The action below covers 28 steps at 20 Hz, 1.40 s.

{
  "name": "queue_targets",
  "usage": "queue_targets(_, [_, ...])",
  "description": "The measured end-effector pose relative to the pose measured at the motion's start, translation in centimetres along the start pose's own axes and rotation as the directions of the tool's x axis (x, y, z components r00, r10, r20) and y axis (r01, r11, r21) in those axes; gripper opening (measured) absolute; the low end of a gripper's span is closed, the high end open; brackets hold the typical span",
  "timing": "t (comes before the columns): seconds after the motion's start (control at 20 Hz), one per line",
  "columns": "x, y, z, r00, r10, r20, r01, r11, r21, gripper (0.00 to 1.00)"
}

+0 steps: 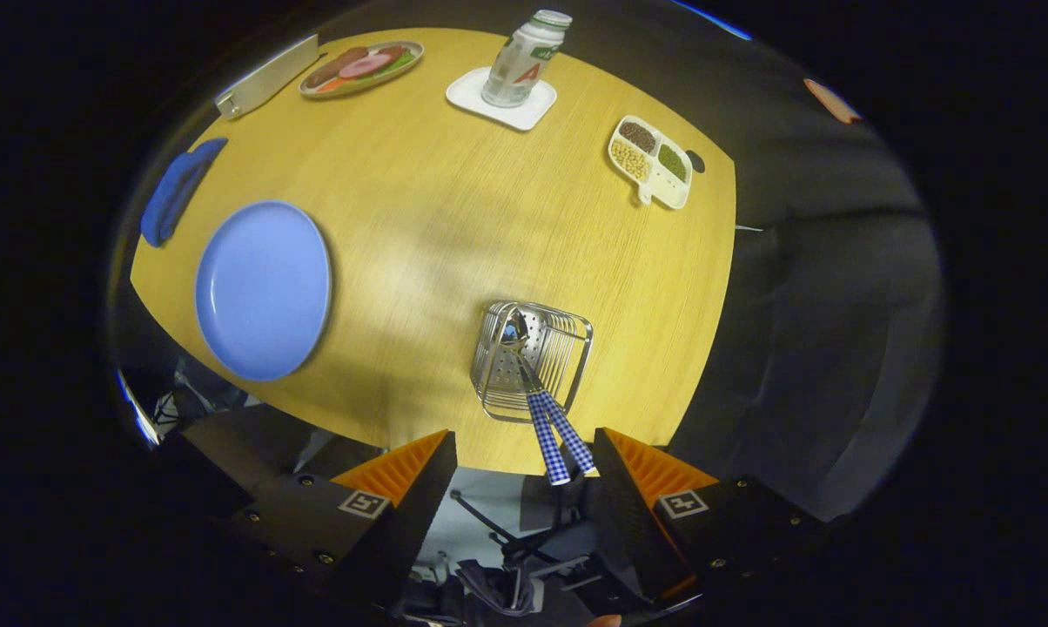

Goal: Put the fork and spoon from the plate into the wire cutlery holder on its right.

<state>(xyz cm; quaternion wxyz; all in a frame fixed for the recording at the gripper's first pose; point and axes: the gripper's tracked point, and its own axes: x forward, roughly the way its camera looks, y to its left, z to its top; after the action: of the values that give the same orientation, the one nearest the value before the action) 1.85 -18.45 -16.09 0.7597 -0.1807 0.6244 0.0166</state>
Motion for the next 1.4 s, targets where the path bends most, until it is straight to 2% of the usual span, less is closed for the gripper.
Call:
queue_targets(0.15, [-1.0,2.3,0.6,0.989,0.036,0.145,-0.046,0.997,0.068,0.96])
queue_targets(0.25, [-2.8,2.7,2.4,0.952,0.027,0.306,-0.063,0.992,0.106,0.96])
queue_targets(0.3, [-4.2,3.2,3.5,0.916,0.015,0.401,-0.073,0.989,0.129,0.96])
queue_targets(0.35, [-5.9,3.7,4.3,0.865,-0.001,0.501,-0.09,0.984,0.157,0.96])
queue_targets(0.45, [-9.3,4.0,5.6,0.743,-0.057,0.667,-0.104,0.974,0.2,0.96])
queue_targets(0.6, [-13.5,5.6,5.2,0.585,-0.122,0.802,-0.116,0.966,0.232,0.96])
queue_targets(0.7, [-15.3,6.6,5.7,0.497,-0.124,0.859,-0.163,0.959,0.232,0.96])
queue_targets(0.75, [-15.8,7.0,5.8,0.464,-0.126,0.877,-0.181,0.956,0.233,0.96])
queue_targets(0.9, [-16.5,8.9,6.0,0.406,-0.117,0.907,-0.243,0.942,0.23,0.96])
queue_targets(1.0, [-17.7,10.0,6.3,0.351,-0.139,0.926,-0.264,0.934,0.241,0.96])
queue_targets(1.05, [-18.5,10.5,6.6,0.313,-0.156,0.937,-0.273,0.93,0.245,0.96])
queue_targets(1.2, [-21.2,11.9,7.3,0.205,-0.175,0.963,-0.234,0.946,0.222,0.96])
queue_targets(1.25, [-21.6,12.6,7.4,0.187,-0.168,0.968,-0.235,0.949,0.21,0.96])
queue_targets(1.35, [-23.1,13.8,7.6,0.134,-0.152,0.979,-0.284,0.941,0.185,0.96])
queue_targets(1.4, [-23.3,14.1,7.6,0.126,-0.156,0.98,-0.289,0.939,0.187,0.96])
